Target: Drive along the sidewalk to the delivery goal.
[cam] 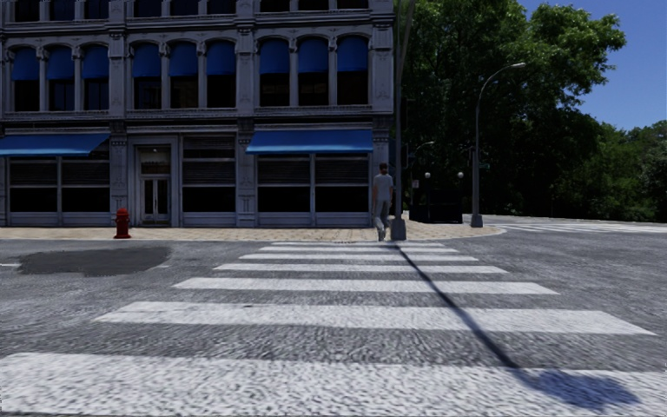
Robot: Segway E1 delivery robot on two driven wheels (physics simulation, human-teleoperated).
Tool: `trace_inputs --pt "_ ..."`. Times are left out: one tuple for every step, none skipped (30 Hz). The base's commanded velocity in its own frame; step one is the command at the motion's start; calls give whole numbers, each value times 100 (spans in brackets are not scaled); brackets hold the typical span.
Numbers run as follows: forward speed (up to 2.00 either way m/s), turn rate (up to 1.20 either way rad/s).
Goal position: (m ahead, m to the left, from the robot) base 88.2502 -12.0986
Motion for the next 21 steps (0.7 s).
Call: trace_inputs --pt "200 0" --pt "200 0" --pt "200 0" --pt "200 0" --pt "200 0" --pt "200 0" --pt "200 0" --pt "200 0" --pt "200 0" --pt "200 0" --pt "200 0" --pt "200 0" --pt "200 0" --pt "200 0" --pt "200 0" --pt "200 0" --pt "200 0" --pt "200 0" --pt "200 0" --pt "200 0" --pt "200 0"
